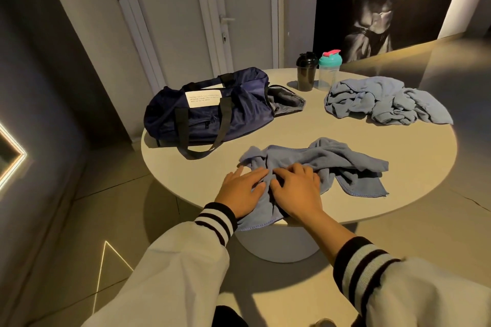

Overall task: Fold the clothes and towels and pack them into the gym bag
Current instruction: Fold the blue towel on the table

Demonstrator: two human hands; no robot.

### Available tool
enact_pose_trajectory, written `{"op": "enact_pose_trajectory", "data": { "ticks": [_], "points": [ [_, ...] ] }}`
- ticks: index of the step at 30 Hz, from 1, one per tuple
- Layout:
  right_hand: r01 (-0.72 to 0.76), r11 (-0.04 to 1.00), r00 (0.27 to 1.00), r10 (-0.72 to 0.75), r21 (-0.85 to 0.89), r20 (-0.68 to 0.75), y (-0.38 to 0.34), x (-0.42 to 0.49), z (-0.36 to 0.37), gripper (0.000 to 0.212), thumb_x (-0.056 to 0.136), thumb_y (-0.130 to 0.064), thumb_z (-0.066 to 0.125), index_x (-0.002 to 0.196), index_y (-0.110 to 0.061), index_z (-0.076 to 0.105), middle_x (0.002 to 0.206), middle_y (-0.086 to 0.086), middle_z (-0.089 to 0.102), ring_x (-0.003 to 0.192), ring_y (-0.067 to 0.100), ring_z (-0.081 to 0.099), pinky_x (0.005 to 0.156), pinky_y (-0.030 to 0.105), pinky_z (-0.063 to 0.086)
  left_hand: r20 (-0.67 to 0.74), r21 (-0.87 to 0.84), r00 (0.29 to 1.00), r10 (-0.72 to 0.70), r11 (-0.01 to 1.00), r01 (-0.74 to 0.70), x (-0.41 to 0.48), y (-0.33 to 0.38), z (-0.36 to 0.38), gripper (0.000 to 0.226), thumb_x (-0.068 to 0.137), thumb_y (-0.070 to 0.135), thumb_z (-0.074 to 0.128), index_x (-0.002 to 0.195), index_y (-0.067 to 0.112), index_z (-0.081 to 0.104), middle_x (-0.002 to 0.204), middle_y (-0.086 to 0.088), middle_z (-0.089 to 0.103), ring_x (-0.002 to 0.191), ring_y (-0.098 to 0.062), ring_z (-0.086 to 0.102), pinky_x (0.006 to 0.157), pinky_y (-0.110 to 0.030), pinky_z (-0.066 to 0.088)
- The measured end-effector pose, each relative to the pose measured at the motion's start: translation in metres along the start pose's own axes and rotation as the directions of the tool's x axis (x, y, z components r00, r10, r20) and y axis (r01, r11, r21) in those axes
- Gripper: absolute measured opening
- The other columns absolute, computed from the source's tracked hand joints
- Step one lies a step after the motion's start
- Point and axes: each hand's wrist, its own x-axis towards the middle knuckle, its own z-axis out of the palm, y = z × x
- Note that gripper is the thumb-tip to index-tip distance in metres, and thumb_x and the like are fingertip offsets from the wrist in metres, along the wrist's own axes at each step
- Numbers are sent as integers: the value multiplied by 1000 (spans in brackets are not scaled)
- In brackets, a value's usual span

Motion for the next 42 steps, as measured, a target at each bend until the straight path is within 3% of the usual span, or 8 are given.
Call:
{"op": "enact_pose_trajectory", "data": {
  "ticks": [7,14,17,20,28,35,39,42],
  "points": [
    [57,997,998,-55,52,-26,2,-1,-3,37,103,-34,36,122,-30,67,129,-1,61,126,25,46,116,47,14,-51,-255,998,-39,967,25,-8,14,-7,44,103,24,50,146,15,48,147,-8,52,134,-25,49,110,-31,37],
    [96,995,995,-95,-39,29,-1,-3,4,36,98,-45,37,123,-36,60,132,-4,55,134,19,35,119,57,4,-49,113,876,-479,869,481,-6,-15,-20,67,100,53,35,158,25,18,166,-18,7,153,-34,0,123,-49,-1],
    [125,991,992,-123,-58,39,-3,-3,5,38,97,-51,36,121,-35,60,129,-4,54,133,19,35,119,59,1,7,154,927,-375,916,370,3,-11,-17,56,99,44,36,153,31,29,161,-6,29,149,-30,21,120,-56,4],
    [148,986,988,-145,-76,51,-3,-4,5,41,97,-55,34,124,-35,58,131,-2,54,134,20,35,119,60,1,3,2,961,-276,961,276,8,1,-19,40,97,33,43,134,25,53,141,-8,54,129,-32,48,112,-51,33],
    [63,997,996,-65,34,57,-1,1,1,48,107,-39,21,155,-35,27,153,0,45,144,22,32,122,55,5,206,9,931,-301,952,306,10,30,-12,52,103,54,28,154,44,22,167,-13,-1,153,-27,-10,121,-52,-4],
    [55,991,997,-63,122,55,0,0,-2,49,106,-32,26,155,-29,29,151,2,48,141,23,38,122,52,10,74,58,995,-61,997,57,8,26,6,50,107,39,31,155,24,30,161,-4,30,149,-23,22,121,-46,16],
    [45,958,999,-47,284,2,3,-2,-5,50,107,-27,31,156,-27,29,155,3,43,142,25,37,120,50,20,10,-229,1000,20,973,-18,3,35,4,45,103,35,44,146,21,46,143,-7,53,131,-27,47,113,-45,35],
    [6,901,1000,8,435,-30,7,-2,-4,46,107,-33,30,153,-33,32,141,10,56,122,32,54,102,50,44,46,-428,998,-52,901,67,-3,53,-6,50,105,29,41,154,26,32,154,-7,43,139,-26,41,118,-46,28]
  ]
}}
